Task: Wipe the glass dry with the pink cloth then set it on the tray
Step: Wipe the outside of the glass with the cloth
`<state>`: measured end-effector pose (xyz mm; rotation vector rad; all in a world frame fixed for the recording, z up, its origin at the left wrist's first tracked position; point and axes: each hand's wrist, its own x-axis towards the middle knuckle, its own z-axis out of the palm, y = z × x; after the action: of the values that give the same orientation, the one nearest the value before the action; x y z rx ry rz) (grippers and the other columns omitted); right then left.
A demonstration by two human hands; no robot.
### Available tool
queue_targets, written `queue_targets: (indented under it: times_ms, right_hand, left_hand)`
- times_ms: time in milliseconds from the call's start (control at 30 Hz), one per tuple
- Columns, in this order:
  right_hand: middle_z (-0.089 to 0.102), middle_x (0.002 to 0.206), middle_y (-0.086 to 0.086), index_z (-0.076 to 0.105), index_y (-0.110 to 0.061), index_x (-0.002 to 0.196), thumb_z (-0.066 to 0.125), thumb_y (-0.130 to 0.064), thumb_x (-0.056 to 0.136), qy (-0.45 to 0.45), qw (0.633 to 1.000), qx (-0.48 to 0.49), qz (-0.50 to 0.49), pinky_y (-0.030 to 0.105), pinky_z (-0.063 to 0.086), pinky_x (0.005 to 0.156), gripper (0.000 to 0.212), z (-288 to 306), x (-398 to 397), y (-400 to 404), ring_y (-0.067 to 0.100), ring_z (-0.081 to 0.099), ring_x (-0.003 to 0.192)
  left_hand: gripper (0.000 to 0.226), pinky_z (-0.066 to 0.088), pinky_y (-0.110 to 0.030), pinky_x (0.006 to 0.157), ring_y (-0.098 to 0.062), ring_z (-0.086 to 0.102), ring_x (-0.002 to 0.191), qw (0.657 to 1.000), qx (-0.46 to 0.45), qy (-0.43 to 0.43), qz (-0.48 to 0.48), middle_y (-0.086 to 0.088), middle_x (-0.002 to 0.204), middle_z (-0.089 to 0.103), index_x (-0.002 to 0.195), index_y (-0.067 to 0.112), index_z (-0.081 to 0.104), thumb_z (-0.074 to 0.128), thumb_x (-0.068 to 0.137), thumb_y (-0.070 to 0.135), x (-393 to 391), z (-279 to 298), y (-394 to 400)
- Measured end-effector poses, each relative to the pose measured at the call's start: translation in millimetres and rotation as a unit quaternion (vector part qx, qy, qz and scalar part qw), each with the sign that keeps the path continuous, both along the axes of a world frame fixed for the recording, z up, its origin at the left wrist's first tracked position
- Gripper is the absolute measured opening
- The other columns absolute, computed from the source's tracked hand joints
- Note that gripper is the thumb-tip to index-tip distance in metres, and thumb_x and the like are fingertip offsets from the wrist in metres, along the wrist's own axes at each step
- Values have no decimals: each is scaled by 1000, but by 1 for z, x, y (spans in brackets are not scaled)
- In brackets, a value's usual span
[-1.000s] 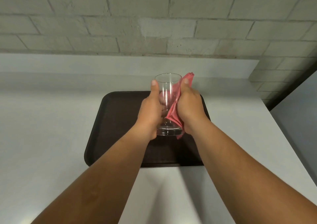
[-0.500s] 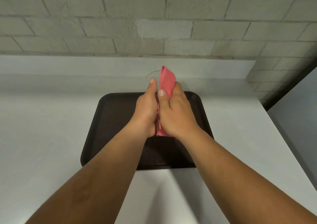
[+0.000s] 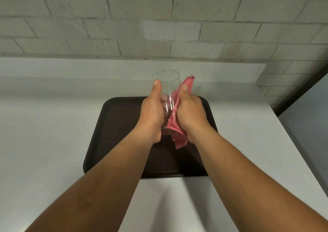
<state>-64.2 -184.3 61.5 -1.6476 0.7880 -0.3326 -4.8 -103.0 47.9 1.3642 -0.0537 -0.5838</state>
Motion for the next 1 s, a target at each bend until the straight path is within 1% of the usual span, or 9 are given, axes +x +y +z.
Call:
queue_targets:
  times_ms: [67, 200, 267, 367, 533, 633, 733, 833, 1000]
  right_hand:
    - [72, 120, 8, 61, -15, 129, 25, -59, 105, 9, 997, -80, 14, 44, 53, 98, 61, -7, -6, 11, 27, 69, 111]
    - [62, 133, 8, 41, -13, 145, 31, -58, 104, 7, 982, -187, 16, 45, 55, 93, 62, -7, -6, 25, 26, 65, 114]
    - [62, 124, 7, 44, -11, 138, 32, -60, 103, 6, 978, -211, 9, 45, 55, 87, 61, -1, -1, 21, 25, 66, 106]
    - [66, 106, 5, 55, -10, 123, 29, -63, 102, -10, 987, -156, -26, 40, 52, 79, 62, 8, 11, 5, 26, 67, 97]
    - [79, 100, 16, 73, -16, 99, 26, -65, 101, -24, 997, 63, -37, 53, 58, 95, 68, 4, 8, -13, 33, 77, 93]
    - [75, 115, 10, 67, -16, 120, 25, -62, 102, 14, 999, -48, -10, 47, 54, 98, 65, -9, 0, 3, 28, 72, 106]
    - [67, 124, 5, 47, -15, 140, 28, -59, 105, 12, 990, -140, 2, 41, 53, 90, 59, -14, -3, 19, 24, 67, 109]
    - [67, 109, 2, 50, -15, 132, 27, -63, 102, 16, 986, -165, 1, 37, 51, 75, 60, -9, 5, 16, 19, 67, 92]
    - [77, 99, 13, 70, -15, 101, 24, -65, 101, -7, 999, 29, -45, 51, 58, 93, 68, -3, 14, -8, 30, 75, 93]
  left_hand:
    - [64, 56, -26, 55, -10, 72, 51, 1000, 20, 12, 9, 3, 58, 74, 88, 13, 69, 45, 106, 69, 4, -1, -3]
    - [73, 55, -19, 53, -2, 71, 54, 995, 70, -63, -24, 9, 54, 71, 56, 27, 73, 40, 109, 65, 6, -9, -2]
    - [65, 63, -27, 73, -10, 81, 80, 995, 59, -66, -42, 2, 79, 83, 84, 23, 82, 41, 107, 68, 4, -11, 0]
    - [62, 66, -41, 91, -19, 83, 103, 997, 26, -54, -50, -6, 106, 87, 113, 22, 83, 39, 109, 66, -2, -10, -1]
    - [69, 67, -47, 85, -32, 85, 94, 999, -26, -2, -40, -14, 98, 87, 83, 29, 90, 40, 106, 71, -4, -9, -1]
    - [77, 64, -45, 80, -27, 84, 80, 999, 37, -13, -8, -8, 81, 85, 67, 21, 84, 40, 107, 70, -3, -6, -3]
    - [72, 62, -46, 89, -26, 80, 93, 993, 95, -64, 6, -8, 89, 83, 92, 13, 80, 38, 108, 69, -3, -11, -1]
    - [68, 61, -52, 101, -24, 81, 105, 994, 83, -68, -13, -9, 107, 85, 112, 18, 80, 40, 104, 73, -5, -16, 3]
    - [66, 63, -38, 87, -17, 85, 90, 997, 36, -56, -28, -3, 90, 88, 101, 23, 85, 36, 109, 67, -9, -22, 5]
